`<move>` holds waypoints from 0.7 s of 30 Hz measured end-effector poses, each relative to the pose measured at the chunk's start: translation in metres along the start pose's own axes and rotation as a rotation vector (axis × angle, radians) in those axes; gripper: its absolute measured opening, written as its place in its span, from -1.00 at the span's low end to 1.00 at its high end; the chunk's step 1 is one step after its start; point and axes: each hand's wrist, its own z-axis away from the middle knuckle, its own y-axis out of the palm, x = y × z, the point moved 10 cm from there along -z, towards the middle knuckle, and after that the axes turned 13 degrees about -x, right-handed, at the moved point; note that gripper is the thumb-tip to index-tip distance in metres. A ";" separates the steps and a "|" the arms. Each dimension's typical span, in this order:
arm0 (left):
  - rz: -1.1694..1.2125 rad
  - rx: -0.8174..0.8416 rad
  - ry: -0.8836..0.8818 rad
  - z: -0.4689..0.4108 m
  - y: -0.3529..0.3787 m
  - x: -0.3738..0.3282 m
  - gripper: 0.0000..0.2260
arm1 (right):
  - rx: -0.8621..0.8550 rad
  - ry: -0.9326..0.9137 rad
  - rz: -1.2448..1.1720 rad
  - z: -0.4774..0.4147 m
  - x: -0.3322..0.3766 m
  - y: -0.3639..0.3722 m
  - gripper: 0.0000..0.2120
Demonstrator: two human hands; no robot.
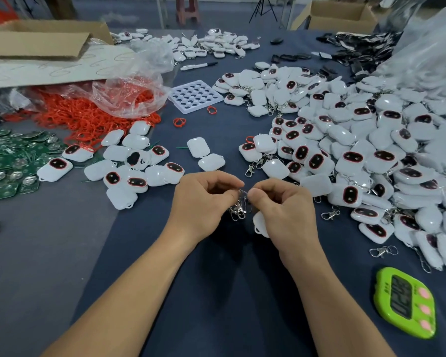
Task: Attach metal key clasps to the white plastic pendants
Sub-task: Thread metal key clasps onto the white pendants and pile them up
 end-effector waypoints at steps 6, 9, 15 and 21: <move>-0.048 -0.002 0.046 0.002 0.001 -0.005 -0.80 | 0.010 -0.040 0.020 0.002 0.004 0.002 -0.81; -0.002 0.014 0.078 0.002 0.000 -0.009 -0.77 | 0.032 -0.097 0.033 0.006 0.008 0.005 -0.81; -0.227 -0.088 0.409 0.016 -0.004 -0.037 -0.77 | 0.037 -0.133 0.093 0.007 0.010 0.005 -0.80; -0.213 -0.050 0.305 0.012 0.000 -0.027 -0.84 | -0.045 -0.046 0.011 0.003 0.002 -0.003 -0.75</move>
